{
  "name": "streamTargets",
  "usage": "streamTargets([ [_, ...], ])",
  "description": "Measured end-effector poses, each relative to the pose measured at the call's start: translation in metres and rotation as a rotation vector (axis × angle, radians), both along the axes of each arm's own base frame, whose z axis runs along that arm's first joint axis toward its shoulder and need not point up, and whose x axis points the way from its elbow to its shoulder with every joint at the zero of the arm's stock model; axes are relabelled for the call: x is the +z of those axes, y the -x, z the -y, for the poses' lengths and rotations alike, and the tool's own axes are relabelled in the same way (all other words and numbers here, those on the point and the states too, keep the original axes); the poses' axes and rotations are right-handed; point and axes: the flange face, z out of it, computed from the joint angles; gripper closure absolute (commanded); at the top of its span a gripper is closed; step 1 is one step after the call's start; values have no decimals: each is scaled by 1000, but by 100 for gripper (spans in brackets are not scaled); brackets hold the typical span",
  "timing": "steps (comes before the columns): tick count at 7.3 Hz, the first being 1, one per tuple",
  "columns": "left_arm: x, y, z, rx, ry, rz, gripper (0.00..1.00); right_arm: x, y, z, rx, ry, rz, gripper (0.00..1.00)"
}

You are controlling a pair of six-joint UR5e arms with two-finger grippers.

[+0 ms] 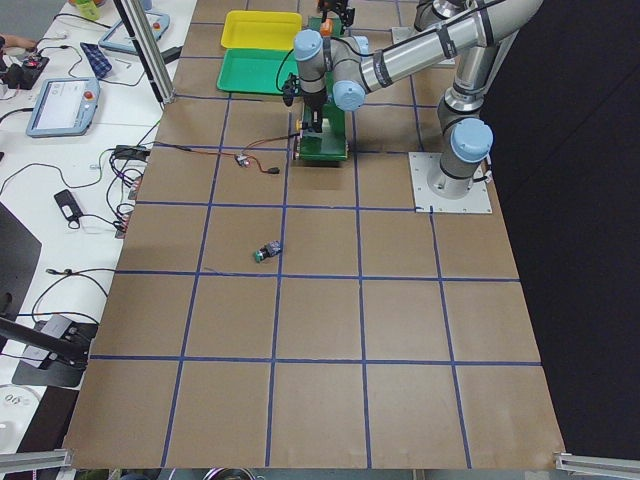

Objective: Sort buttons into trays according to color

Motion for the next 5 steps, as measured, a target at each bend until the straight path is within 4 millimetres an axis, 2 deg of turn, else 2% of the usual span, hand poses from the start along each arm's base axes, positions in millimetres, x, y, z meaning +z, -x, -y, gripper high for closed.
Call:
streamTargets([
  [1, -1, 0, -5, 10, -3, 6, 24, -4, 0, 2, 76, -4, -3, 0],
  [2, -2, 0, -8, 31, -8, 13, 0, -10, 0, 4, 173, -12, -13, 0],
  [4, 0, -1, -7, 54, -6, 18, 0, -21, 2, 11, 358, -27, -43, 0],
  [5, 11, -6, 0, 59, 15, 18, 0, -24, 3, 13, 393, -32, -54, 0],
])
